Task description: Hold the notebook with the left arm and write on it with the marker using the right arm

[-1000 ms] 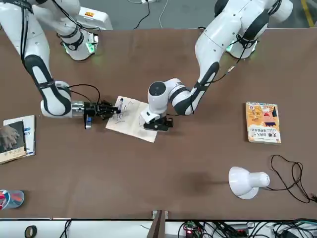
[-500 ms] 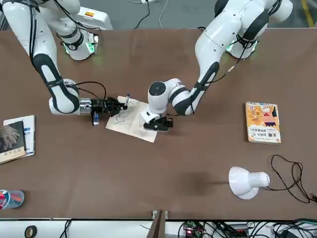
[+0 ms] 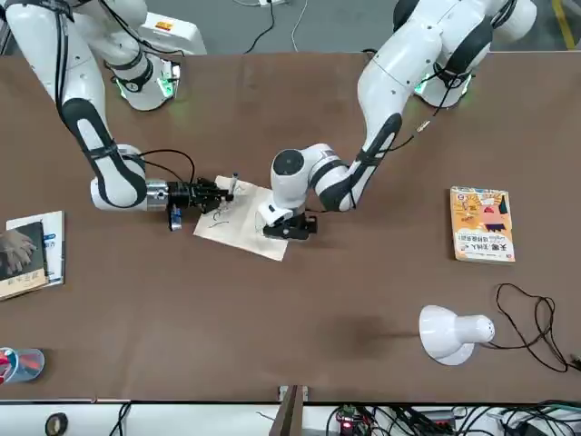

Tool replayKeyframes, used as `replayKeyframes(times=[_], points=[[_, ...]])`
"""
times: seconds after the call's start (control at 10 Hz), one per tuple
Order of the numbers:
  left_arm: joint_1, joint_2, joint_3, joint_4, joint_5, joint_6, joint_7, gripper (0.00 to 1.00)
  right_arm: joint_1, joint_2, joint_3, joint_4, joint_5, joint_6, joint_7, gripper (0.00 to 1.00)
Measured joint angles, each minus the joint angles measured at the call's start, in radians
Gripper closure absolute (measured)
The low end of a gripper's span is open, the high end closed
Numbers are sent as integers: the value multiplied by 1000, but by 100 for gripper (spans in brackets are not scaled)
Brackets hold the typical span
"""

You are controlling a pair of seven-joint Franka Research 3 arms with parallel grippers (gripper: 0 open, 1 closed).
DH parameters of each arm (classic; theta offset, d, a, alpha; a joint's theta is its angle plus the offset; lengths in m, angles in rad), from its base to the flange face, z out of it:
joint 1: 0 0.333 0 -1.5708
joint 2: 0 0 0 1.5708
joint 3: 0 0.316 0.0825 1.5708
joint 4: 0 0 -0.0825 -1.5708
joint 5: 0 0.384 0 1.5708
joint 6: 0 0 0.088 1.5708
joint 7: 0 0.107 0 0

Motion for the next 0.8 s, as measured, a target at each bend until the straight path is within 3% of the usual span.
replayKeyframes(times=[0.3, 0.8], points=[[0, 0, 0, 0, 0, 0, 0, 0, 8, 19, 2, -3, 62, -9, -2, 83], [0, 0, 0, 0, 0, 0, 0, 0, 9, 25, 1, -26, 73, -80, -3, 83]])
